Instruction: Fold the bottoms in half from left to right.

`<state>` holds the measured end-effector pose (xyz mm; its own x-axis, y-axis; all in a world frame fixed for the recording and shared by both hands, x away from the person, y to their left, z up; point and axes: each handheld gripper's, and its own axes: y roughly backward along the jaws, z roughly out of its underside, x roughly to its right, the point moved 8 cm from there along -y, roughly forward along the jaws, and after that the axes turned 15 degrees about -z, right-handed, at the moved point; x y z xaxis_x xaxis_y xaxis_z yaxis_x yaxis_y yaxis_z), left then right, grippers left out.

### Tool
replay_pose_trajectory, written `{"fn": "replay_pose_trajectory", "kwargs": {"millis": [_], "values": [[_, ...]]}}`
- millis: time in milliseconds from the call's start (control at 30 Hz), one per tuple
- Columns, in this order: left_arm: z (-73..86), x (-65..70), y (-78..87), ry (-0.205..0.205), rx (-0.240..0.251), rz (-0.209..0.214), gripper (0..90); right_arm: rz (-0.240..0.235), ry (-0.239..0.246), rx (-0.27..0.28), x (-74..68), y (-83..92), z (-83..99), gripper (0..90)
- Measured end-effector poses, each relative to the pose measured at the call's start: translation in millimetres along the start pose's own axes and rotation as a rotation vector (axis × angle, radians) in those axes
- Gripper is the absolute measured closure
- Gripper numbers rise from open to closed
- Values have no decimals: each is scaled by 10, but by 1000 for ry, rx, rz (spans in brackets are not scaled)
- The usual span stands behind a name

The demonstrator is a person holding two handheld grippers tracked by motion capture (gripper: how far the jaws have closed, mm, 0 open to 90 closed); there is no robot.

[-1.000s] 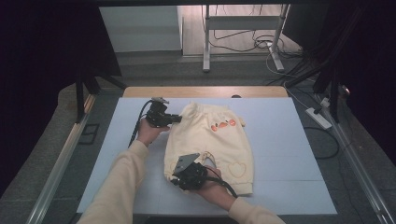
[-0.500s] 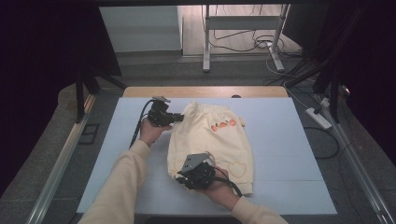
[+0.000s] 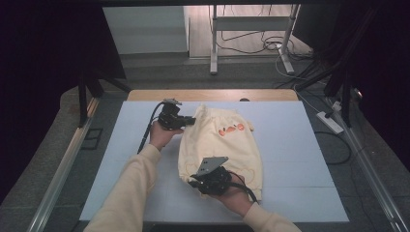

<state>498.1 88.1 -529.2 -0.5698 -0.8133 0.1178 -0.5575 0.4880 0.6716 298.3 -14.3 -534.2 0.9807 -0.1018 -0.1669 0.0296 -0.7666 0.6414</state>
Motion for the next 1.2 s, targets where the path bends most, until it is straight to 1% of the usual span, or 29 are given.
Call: {"fn": "replay_pose_trajectory", "kwargs": {"millis": [167,600,767,1200], "values": [[-26,30,-2,0,5,3,832,9,-7,12,12,75,7,762],[-74,98,-34,-2,18,4,832,32,-55,53,65,300,88,765],[-87,133,-52,-4,17,11,832,39,-66,52,83,352,121,766],[-162,252,-96,-31,11,17,832,49,-94,48,117,470,232,768]]}}
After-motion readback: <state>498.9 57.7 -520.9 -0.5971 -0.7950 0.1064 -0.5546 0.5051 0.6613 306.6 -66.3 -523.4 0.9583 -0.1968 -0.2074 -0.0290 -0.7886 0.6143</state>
